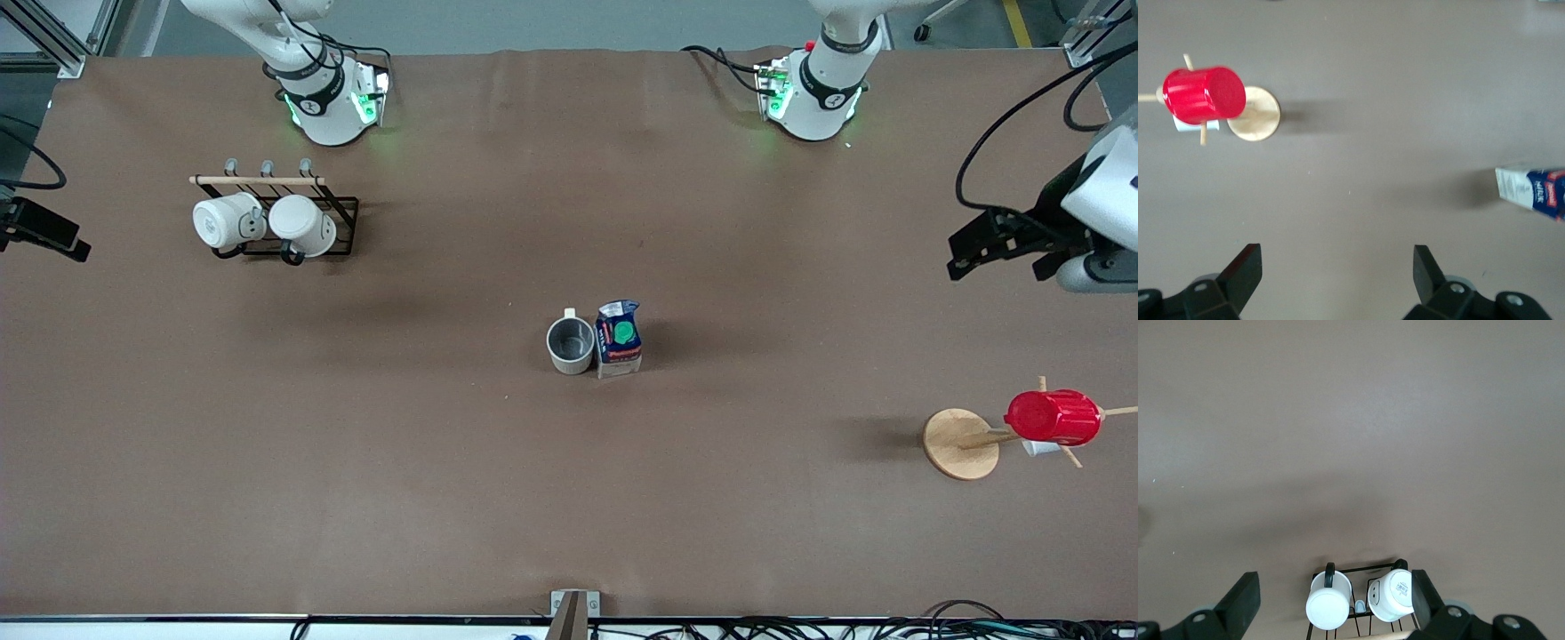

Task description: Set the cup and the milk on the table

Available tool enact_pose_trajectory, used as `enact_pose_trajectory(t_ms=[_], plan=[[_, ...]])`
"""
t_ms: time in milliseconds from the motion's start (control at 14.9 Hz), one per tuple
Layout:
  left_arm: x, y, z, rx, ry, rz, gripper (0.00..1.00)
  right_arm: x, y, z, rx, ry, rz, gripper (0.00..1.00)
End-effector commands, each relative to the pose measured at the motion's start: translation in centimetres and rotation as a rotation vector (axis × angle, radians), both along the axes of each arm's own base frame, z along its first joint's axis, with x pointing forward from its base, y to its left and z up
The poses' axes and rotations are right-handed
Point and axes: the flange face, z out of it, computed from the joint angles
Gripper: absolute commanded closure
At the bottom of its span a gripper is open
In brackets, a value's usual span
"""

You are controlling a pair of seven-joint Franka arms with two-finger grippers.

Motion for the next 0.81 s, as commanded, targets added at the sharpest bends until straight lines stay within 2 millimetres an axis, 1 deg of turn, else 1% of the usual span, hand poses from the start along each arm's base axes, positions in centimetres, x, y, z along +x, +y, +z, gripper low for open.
enact_pose_trajectory(t_ms=[0, 134, 202, 269, 471, 605, 739], plan=[[-5.1, -1.5, -1.1, 0.016, 0.004, -0.020, 0.00, -0.7, -0.2, 0.2, 0.017, -0.007, 0.003, 0.00], [-7.0, -1.6, -1.4, 0.016, 0.007, -0.027, 0.00, -0.5, -0.6, 0.5, 0.014, -0.028, -0.001, 0.00], [-7.7, -1.4, -1.1, 0.013, 0.009, -0.027, 0.00, -0.3, -0.6, 0.6, 0.013, -0.043, -0.001, 0.00], [-7.9, -1.6, -1.1, 0.013, 0.014, -0.031, 0.00, -0.3, -0.5, 0.6, 0.013, -0.045, 0.000, 0.00], [-7.9, -1.1, -0.6, 0.017, 0.014, -0.024, 0.00, -0.5, -0.1, 0.5, 0.015, -0.027, 0.018, 0.00], [-7.6, -1.0, 0.1, 0.015, -0.001, -0.017, 0.00, -0.7, 0.2, 0.5, 0.015, -0.014, 0.040, 0.00], [-7.8, -0.9, 0.3, 0.018, 0.012, -0.010, 0.00, -0.6, 0.1, 0.5, 0.014, -0.020, 0.035, 0.00]])
